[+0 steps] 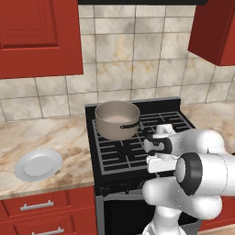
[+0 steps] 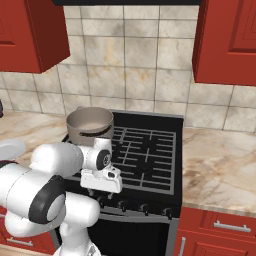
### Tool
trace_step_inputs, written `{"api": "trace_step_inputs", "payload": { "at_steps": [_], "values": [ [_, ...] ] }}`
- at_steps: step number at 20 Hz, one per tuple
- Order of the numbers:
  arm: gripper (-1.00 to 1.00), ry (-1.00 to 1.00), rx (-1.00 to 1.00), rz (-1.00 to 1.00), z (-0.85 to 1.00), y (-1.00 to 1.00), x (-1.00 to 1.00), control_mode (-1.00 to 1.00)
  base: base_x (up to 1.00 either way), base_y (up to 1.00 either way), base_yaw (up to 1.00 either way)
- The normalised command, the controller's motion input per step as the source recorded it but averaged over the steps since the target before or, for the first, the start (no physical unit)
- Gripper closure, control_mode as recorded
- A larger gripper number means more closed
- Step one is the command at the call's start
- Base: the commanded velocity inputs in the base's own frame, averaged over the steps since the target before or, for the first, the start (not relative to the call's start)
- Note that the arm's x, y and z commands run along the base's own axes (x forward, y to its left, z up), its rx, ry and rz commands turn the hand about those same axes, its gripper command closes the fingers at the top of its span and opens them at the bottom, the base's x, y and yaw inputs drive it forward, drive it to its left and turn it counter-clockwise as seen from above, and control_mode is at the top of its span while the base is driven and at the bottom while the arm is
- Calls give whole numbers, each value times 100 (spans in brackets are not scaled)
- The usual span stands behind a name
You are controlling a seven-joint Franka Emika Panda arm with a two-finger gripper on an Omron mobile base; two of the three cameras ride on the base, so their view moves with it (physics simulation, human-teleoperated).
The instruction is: Retrieve the frozen meat and place it in the pot on a burner. Then turn the burner on.
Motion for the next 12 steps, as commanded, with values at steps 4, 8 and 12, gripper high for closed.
{"api": "trace_step_inputs", "payload": {
  "at_steps": [4,8,12],
  "values": [
    [-100,-9,0,3,-56,0,0,-100,0,0,0],
    [-100,-29,0,0,-20,-1,0,-100,0,0,0],
    [-100,-18,0,0,-14,0,0,-100,0,0,0]
  ]
}}
